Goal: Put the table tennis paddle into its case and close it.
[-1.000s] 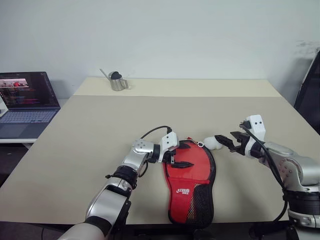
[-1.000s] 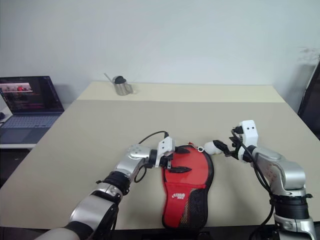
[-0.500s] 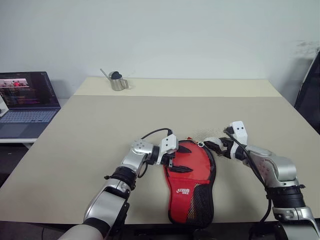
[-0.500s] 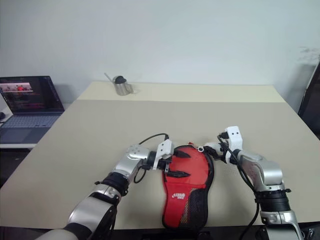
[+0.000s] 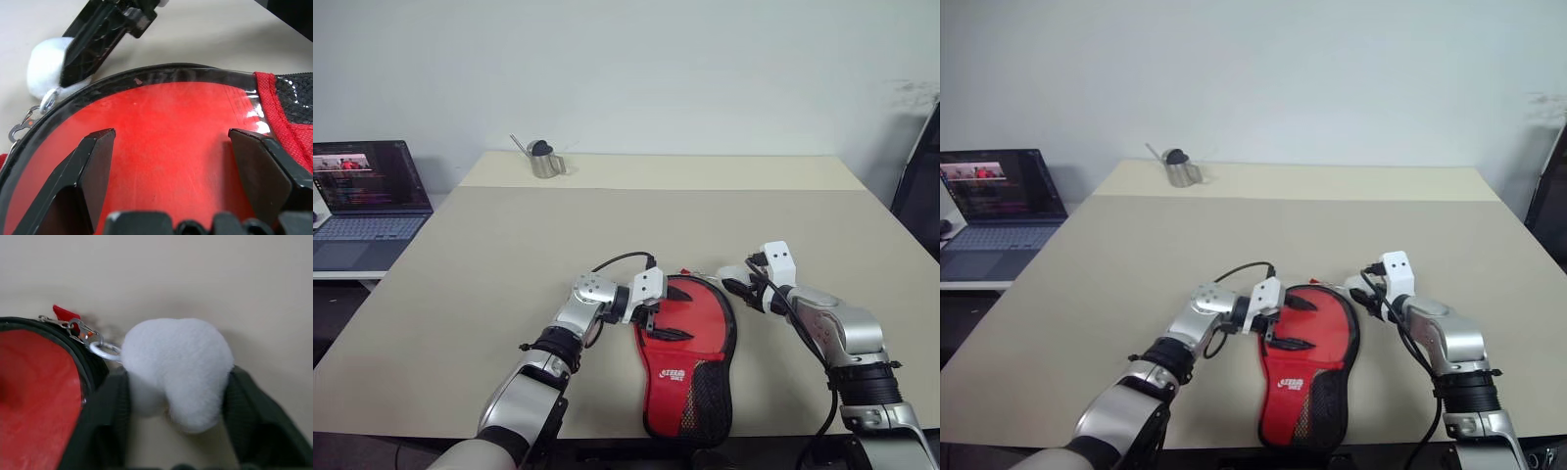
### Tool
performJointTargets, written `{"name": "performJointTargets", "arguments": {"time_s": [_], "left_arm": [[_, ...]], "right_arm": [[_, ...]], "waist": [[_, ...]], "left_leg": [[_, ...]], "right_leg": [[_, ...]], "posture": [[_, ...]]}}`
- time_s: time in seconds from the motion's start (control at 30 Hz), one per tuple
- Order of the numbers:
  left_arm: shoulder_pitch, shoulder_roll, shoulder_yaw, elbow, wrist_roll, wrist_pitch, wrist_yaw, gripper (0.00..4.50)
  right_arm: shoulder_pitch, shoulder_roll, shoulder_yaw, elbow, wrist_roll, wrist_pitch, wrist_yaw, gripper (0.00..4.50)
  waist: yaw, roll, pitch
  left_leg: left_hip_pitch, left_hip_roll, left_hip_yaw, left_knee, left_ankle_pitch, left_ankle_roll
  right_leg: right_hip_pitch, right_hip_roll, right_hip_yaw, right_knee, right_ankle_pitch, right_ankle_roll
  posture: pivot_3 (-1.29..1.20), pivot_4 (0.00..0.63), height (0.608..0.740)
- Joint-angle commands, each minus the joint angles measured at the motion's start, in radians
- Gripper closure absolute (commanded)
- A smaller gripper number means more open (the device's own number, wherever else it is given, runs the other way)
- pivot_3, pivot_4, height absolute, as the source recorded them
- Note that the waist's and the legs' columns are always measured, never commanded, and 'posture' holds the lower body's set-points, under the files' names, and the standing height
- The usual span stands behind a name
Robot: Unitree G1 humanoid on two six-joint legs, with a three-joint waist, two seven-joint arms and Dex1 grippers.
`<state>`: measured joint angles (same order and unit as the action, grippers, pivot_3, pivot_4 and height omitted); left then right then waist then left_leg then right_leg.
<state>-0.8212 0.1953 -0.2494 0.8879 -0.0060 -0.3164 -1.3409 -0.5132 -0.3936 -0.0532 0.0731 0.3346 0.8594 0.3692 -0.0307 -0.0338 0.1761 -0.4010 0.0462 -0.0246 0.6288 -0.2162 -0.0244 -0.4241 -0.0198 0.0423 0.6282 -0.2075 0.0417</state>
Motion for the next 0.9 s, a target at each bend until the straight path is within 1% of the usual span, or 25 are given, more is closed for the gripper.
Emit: {"name": "performJointTargets", "arguments": {"time_s": [0.03,0.07,0.13,0.23,0.37,0.47,0.6,0.77,0.9], "left_arm": [[0.014,-0.003,-0.039,0.098,0.053,-0.013,0.008,0.45],[0.015,-0.001,-0.052,0.117,0.07,-0.03,0.014,0.45],[0.015,-0.002,-0.076,0.152,0.101,-0.049,0.03,0.45],[0.01,-0.016,-0.099,0.191,0.126,-0.053,0.051,0.45],[-0.004,-0.046,-0.087,0.238,0.107,0.014,0.043,0.45],[-0.002,-0.051,-0.099,0.269,0.124,0.022,0.043,0.45],[0.001,-0.07,-0.101,0.295,0.128,0.059,0.046,0.45],[-0.004,-0.083,-0.105,0.297,0.134,0.06,0.058,0.45],[-0.01,-0.092,-0.108,0.303,0.137,0.056,0.062,0.45]], "right_arm": [[-0.018,-0.004,-0.026,-0.033,-0.002,-0.005,-0.009,3.15],[-0.017,-0.005,-0.028,-0.04,-0.003,-0.002,-0.012,3.41],[-0.012,-0.012,-0.034,-0.058,-0.002,0.007,-0.015,3.74],[0.011,-0.025,-0.048,-0.106,0.003,0.032,-0.022,4.04],[0.064,-0.047,-0.076,-0.189,0.015,0.076,-0.029,4.14],[0.115,-0.064,-0.104,-0.241,0.015,0.103,-0.036,4.14],[0.247,-0.089,-0.157,-0.335,0.01,0.145,-0.055,4.14],[0.365,-0.13,-0.212,-0.532,0.075,0.26,-0.026,4.14],[0.469,-0.205,-0.261,-0.709,0.155,0.369,0.03,4.14]], "waist": [[0.002,0.001,0.0],[0.002,0.001,-0.001],[0.002,0.001,-0.002],[0.004,0.004,-0.006],[0.015,0.008,-0.015],[0.021,0.009,-0.02],[0.032,0.008,-0.027],[0.036,0.012,-0.031],[0.039,0.011,-0.032]], "left_leg": [[0.0,0.0,0.0,0.0,0.0,0.0],[0.0,0.0,0.0,0.0,0.0,0.0],[0.001,0.0,0.0,0.0,0.0,0.0],[0.003,0.0,-0.001,0.001,0.0,0.0],[0.002,-0.002,-0.002,0.002,0.0,0.0],[0.002,-0.002,-0.002,0.002,0.0,0.0],[0.002,-0.003,-0.002,0.001,0.0,0.0],[0.002,-0.004,-0.002,0.001,0.0,0.0],[0.002,-0.005,-0.004,0.001,0.0,-0.001]], "right_leg": [[0.0,0.0,0.0,0.0,0.0,0.0],[0.001,0.0,0.0,0.0,0.0,0.0],[0.002,0.0,0.0,0.0,0.0,0.0],[0.003,0.0,0.0,0.0,0.0,0.0],[0.005,-0.001,0.001,-0.001,0.0,0.0],[0.005,-0.001,0.001,-0.001,0.0,0.0],[0.005,-0.001,0.0,-0.002,-0.002,0.002],[0.006,-0.002,0.0,-0.002,-0.003,0.002],[0.007,-0.004,0.0,-0.003,-0.004,0.003]], "posture": [[0.0,0.15,0.74],[0.0,0.15,0.74],[0.0,0.15,0.74],[0.0,0.15,0.74],[0.0,0.15,0.74],[0.0,0.15,0.74],[0.0,0.15,0.74],[0.0,0.15,0.74],[0.0,0.15,0.74]]}}
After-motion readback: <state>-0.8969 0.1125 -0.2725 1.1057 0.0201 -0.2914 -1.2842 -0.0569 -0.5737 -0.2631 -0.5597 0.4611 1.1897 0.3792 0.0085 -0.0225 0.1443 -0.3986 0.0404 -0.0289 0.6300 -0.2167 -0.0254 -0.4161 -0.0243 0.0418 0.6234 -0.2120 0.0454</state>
